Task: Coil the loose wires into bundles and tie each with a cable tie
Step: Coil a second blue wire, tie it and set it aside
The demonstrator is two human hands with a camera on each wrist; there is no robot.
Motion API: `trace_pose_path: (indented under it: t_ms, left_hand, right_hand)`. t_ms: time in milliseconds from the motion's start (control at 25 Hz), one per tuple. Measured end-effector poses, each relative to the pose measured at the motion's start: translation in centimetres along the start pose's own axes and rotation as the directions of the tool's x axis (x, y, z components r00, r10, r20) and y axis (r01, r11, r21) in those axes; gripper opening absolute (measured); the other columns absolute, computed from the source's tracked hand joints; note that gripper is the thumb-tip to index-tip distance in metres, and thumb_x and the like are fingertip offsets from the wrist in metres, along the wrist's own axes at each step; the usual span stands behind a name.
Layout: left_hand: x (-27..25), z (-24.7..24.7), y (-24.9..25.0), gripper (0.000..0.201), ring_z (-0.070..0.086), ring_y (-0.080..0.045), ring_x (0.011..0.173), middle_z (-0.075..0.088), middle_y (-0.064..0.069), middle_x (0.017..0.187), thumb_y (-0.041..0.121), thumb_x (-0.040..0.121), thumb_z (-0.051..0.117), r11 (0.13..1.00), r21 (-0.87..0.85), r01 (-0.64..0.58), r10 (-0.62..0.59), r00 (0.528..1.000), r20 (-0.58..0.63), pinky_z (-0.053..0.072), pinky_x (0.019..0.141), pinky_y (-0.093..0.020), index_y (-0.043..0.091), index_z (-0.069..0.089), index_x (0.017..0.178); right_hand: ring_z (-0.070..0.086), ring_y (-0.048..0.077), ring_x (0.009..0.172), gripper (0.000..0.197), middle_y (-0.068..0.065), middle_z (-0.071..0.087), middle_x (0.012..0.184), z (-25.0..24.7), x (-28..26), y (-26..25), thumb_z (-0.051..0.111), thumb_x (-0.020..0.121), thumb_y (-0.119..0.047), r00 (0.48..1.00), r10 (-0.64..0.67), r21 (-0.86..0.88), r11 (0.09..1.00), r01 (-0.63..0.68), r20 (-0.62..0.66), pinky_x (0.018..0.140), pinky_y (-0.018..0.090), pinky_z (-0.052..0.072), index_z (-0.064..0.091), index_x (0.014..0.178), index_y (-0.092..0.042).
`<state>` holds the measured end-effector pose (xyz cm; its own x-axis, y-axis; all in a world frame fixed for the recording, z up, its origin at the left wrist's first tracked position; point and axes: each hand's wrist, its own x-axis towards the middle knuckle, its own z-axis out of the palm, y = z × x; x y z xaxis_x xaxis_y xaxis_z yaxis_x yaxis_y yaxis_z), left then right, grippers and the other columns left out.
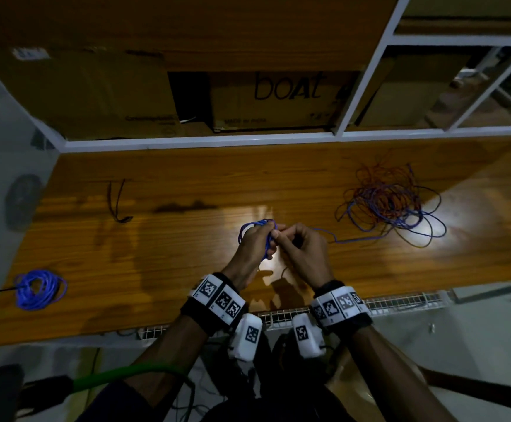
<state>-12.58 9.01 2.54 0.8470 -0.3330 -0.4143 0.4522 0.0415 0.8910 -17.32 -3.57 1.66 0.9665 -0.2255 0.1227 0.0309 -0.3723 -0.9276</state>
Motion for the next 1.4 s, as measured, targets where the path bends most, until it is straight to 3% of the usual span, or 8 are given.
trace_pose_path:
  t_ms: [160, 280, 440, 680, 800, 1080, 1280, 1400]
  left_hand:
    - [-0.5, -0.5, 0.2, 0.035, 0.037, -0.01, 0.053, 0.046, 0.003, 0.063, 0.024, 0.109, 0.034, 0.989, 0.118, -0.088, 0.082, 0.995, 0.054, 0.03, 0.055, -0.027, 0.004, 0.057, 0.091]
    - [-0.6, -1.2, 0.1, 0.036, 0.038, -0.01, 0.056, 0.048, 0.005, 0.066, 0.028, 0.107, 0.037, 0.969, 0.221, -0.113, 0.104, 0.993, 0.051, 0.032, 0.06, -0.03, 0.012, 0.057, 0.083]
    - [-0.5, -1.4, -0.3, 0.042, 0.04, -0.011, 0.059, 0.047, 0.004, 0.065, 0.03, 0.108, 0.036, 0.941, 0.308, -0.143, 0.153, 0.988, -0.009, 0.033, 0.064, -0.034, 0.018, 0.058, 0.074]
    - [0.8, -1.0, -0.1, 0.057, 0.055, -0.016, 0.067, 0.061, 0.005, 0.065, 0.023, 0.11, 0.028, 0.946, 0.001, -0.323, 0.32, 0.935, -0.152, 0.042, 0.071, -0.039, 0.027, 0.064, 0.066]
    - [0.9, 0.0, 0.9, 0.041, 0.056, -0.023, 0.068, 0.052, -0.003, 0.065, 0.018, 0.11, 0.026, 0.901, -0.28, -0.331, 0.283, 0.939, -0.197, 0.051, 0.072, -0.032, 0.011, 0.048, 0.076]
    - [2.0, -0.4, 2.0, 0.028, 0.028, -0.01, 0.041, 0.031, 0.006, 0.054, 0.028, 0.104, 0.03, 0.844, -0.499, -0.196, 0.237, 0.971, 0.018, 0.023, 0.049, -0.029, 0.017, 0.039, 0.08]
    - [0.5, -0.5, 2.7, 0.027, 0.023, -0.006, 0.036, 0.029, 0.007, 0.052, 0.031, 0.099, 0.042, 0.934, -0.355, -0.037, 0.142, 0.951, 0.275, 0.01, 0.045, -0.03, 0.018, 0.045, 0.076]
    - [-0.5, -1.2, 3.1, 0.028, 0.022, -0.006, 0.037, 0.028, 0.006, 0.052, 0.033, 0.097, 0.044, 0.971, -0.226, 0.074, 0.025, 0.913, 0.407, 0.009, 0.042, -0.027, 0.017, 0.047, 0.074]
  right_hand:
    - [0.057, 0.028, 0.057, 0.027, 0.011, 0.058, 0.063, 0.0, 0.0, 1.2, 0.061, 0.099, -0.039, 0.993, -0.051, 0.025, 0.998, 0.049, 0.104, 0.053, 0.041, 0.046, 0.055, 0.08, -0.021]
    - [0.057, 0.018, 0.052, 0.032, 0.002, 0.059, 0.058, -0.9, -0.2, 1.7, 0.051, 0.103, -0.041, 0.973, -0.091, -0.127, 0.985, 0.119, 0.21, 0.052, 0.04, 0.045, 0.055, 0.075, -0.026]
    - [0.058, 0.011, 0.051, 0.041, 0.0, 0.061, 0.057, -2.4, -0.4, 2.0, 0.044, 0.106, -0.037, 0.913, -0.085, -0.119, 0.982, 0.144, 0.4, 0.054, 0.023, 0.042, 0.064, 0.075, -0.021]
    - [0.049, 0.012, 0.052, 0.058, 0.0, 0.053, 0.056, -2.3, -0.2, 2.5, 0.031, 0.107, -0.048, 0.846, -0.072, -0.164, 0.969, 0.185, 0.528, 0.06, 0.037, 0.038, 0.058, 0.064, -0.02]
    - [0.048, 0.013, 0.052, 0.05, -0.004, 0.05, 0.057, -2.2, 0.1, 2.8, 0.029, 0.108, -0.048, 0.825, -0.101, -0.147, 0.965, 0.217, 0.557, 0.06, 0.039, 0.04, 0.055, 0.07, -0.028]
    - [0.054, 0.018, 0.062, 0.037, -0.001, 0.054, 0.066, -3.7, 0.9, 4.1, 0.031, 0.109, -0.042, 0.761, -0.088, -0.153, 0.959, 0.24, 0.643, 0.065, 0.04, 0.043, 0.059, 0.089, -0.03]
    - [0.051, 0.005, 0.064, 0.039, -0.003, 0.058, 0.071, -4.4, 1.1, 4.8, 0.034, 0.108, -0.043, 0.748, -0.146, -0.18, 0.924, 0.337, 0.647, 0.065, 0.03, 0.038, 0.057, 0.081, -0.028]
    - [0.044, 0.008, 0.058, 0.049, -0.007, 0.048, 0.061, -5.9, 1.8, 6.5, 0.033, 0.101, -0.064, 0.776, -0.007, -0.401, 0.853, 0.333, 0.63, 0.066, 0.034, 0.036, 0.049, 0.067, -0.032]
